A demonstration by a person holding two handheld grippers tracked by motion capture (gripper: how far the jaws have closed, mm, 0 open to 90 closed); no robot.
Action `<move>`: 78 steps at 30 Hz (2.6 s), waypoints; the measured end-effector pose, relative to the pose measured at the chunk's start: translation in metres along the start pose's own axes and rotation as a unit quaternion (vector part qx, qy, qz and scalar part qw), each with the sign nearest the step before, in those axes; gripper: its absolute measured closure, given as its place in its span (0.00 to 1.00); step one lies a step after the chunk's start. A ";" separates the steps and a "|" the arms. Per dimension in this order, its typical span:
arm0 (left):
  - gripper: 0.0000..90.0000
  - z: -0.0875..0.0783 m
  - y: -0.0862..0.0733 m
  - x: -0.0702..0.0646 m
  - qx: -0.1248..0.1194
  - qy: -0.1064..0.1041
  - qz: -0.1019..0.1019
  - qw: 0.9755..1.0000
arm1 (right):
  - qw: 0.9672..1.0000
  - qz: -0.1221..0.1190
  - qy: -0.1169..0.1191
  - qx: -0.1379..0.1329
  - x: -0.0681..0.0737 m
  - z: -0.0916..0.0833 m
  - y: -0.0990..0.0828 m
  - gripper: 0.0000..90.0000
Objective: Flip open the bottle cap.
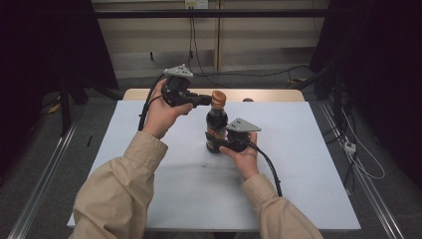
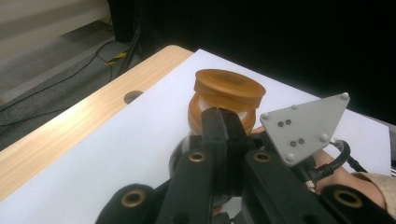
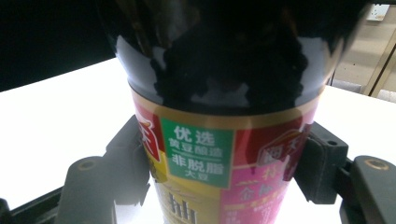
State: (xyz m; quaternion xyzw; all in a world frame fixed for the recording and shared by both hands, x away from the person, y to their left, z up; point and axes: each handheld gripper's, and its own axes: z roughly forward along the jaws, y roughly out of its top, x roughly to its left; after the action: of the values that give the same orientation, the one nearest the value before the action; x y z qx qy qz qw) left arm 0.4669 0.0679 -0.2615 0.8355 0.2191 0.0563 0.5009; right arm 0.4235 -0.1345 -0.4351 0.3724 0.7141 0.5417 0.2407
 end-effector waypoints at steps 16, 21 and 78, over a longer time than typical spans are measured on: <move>1.00 0.001 0.005 -0.001 0.002 0.002 0.004 1.000 | 1.000 0.002 0.001 -0.001 0.000 0.000 0.000 0.34; 1.00 0.001 0.006 -0.001 0.000 0.001 0.003 1.000 | 1.000 0.002 0.001 -0.002 0.000 0.000 0.000 0.34; 1.00 0.003 0.020 -0.005 -0.003 0.001 0.010 1.000 | 1.000 0.000 -0.002 -0.002 0.000 0.001 -0.001 0.34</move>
State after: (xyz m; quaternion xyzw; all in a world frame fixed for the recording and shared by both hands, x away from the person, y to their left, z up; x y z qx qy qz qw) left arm 0.4697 0.0557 -0.2446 0.8362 0.2115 0.0630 0.5021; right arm 0.4235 -0.1338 -0.4358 0.3732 0.7123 0.5427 0.2426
